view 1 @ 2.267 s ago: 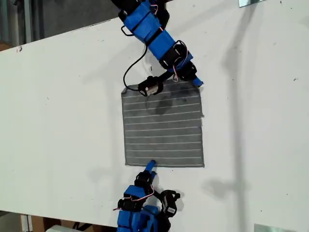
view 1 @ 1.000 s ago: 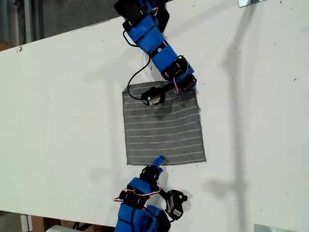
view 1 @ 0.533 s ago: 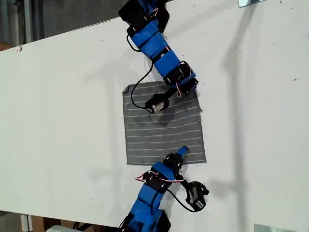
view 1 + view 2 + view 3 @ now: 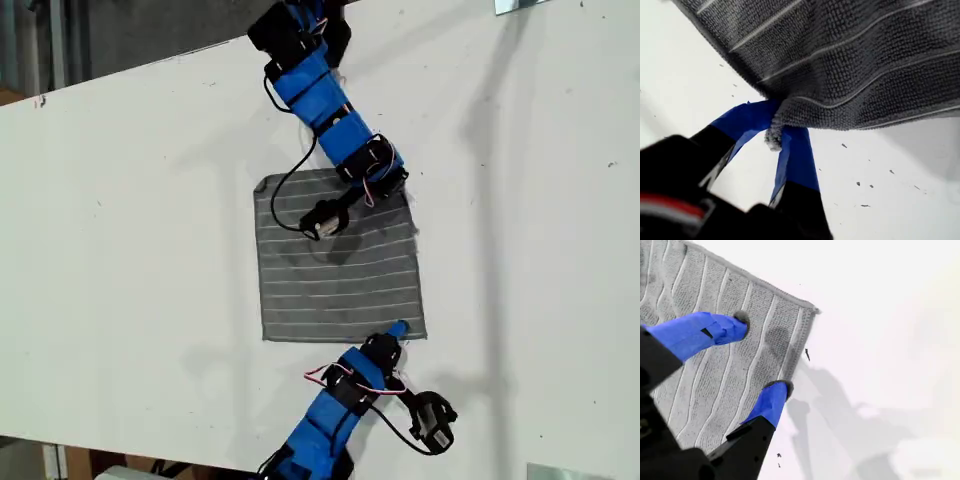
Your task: Grasp corners of a square towel and fold twice.
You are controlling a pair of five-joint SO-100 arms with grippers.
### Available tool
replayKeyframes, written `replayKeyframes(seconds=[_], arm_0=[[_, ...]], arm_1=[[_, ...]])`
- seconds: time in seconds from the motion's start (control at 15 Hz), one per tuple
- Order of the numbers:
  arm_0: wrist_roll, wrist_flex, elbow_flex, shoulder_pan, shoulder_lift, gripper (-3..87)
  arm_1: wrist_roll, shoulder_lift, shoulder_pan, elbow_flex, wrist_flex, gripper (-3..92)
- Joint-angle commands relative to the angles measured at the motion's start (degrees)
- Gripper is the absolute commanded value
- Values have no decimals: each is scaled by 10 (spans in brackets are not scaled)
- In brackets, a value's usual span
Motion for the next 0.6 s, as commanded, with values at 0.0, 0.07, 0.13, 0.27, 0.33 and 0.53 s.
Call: replayKeyframes(seconds=[0.0,0.07,0.13,0.27,0.33,0.53], arm_0=[[-33,5,-18,26,-4,241],[-36,-10,-4,29,-10,243],[-32,-34,6,28,-20,244],[-18,-78,10,25,-52,249],[-11,-111,18,23,-67,250],[9,-202,18,11,-127,237]], arm_1=[[-1,8,3,-35,2,-1],[0,7,1,-35,1,-1],[0,7,-1,-36,1,-1],[3,7,-6,-43,5,-1],[3,7,-7,-45,6,-1],[4,7,-9,-51,16,-1]])
